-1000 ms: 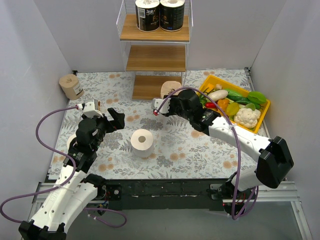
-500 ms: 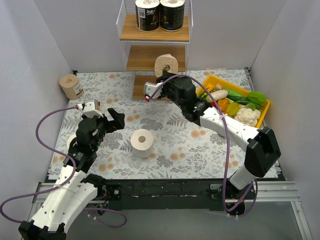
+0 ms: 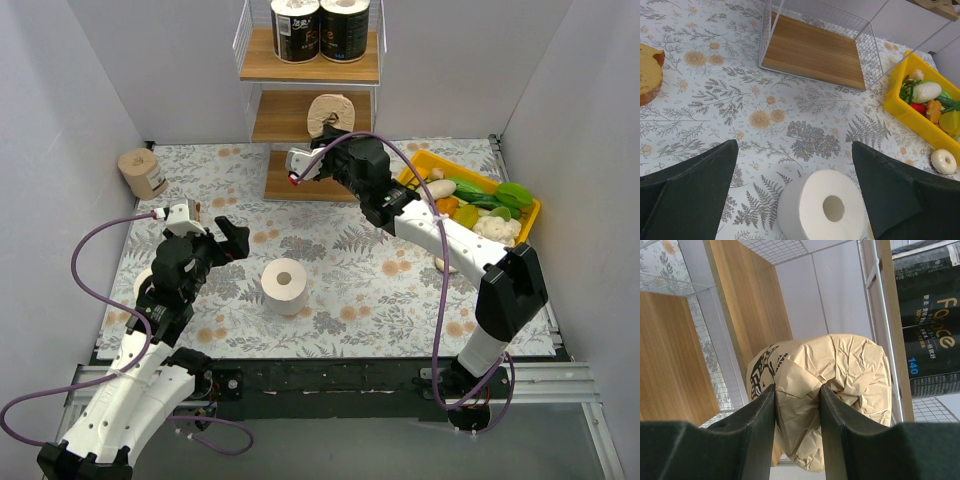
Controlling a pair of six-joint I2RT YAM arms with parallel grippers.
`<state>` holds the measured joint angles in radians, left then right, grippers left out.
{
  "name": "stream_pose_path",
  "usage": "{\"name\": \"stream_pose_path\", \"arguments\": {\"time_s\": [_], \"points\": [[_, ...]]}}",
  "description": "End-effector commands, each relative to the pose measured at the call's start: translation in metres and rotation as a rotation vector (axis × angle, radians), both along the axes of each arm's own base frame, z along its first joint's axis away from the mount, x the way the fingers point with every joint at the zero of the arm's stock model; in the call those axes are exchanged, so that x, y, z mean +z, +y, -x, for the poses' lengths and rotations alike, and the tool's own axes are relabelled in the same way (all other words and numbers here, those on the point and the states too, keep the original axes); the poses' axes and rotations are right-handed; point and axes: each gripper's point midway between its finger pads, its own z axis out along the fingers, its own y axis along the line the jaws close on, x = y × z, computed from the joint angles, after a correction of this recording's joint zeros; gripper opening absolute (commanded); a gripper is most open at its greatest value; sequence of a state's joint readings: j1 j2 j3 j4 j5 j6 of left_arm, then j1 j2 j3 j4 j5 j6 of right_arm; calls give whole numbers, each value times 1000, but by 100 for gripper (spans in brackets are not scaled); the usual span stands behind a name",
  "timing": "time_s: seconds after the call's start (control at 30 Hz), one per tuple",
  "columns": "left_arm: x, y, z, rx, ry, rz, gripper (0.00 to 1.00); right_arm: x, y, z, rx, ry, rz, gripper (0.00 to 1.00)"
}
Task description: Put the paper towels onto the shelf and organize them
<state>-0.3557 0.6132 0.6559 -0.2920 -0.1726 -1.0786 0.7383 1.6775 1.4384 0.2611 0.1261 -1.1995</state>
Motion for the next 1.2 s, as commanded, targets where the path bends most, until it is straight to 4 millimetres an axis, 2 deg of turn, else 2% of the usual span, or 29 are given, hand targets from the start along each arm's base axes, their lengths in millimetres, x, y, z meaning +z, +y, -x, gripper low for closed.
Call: {"name": "stream_pose_path", "arguments": {"time_s": [0.0,0.13,0.43,0.53,0.67,0.83,0.9,1.07,1.17], "points": [[16,1,1,0,-36,11,98,41,-15,-18,-53,-108,-57,42],[15,1,1,1,-32,8,98,53,-21,-24,-86,-140,-74,43],[14,2,0,6,-28,6,98,62,-25,-44,-168,-177,-41,54],[14,2,0,7,-26,5,98,61,-23,-41,-151,-176,-35,56],[14,2,0,9,-27,3,98,69,-16,-26,-85,-172,-70,56],[14,2,-1,10,-25,2,98,59,2,-8,26,-120,-98,48],[14,3,-1,13,-25,2,98,55,4,-8,29,-105,-98,43],[13,3,-2,16,-21,0,98,43,10,-13,22,-76,-107,42],[11,3,-2,16,-17,-2,98,37,10,-23,-15,-76,-108,43]]}}
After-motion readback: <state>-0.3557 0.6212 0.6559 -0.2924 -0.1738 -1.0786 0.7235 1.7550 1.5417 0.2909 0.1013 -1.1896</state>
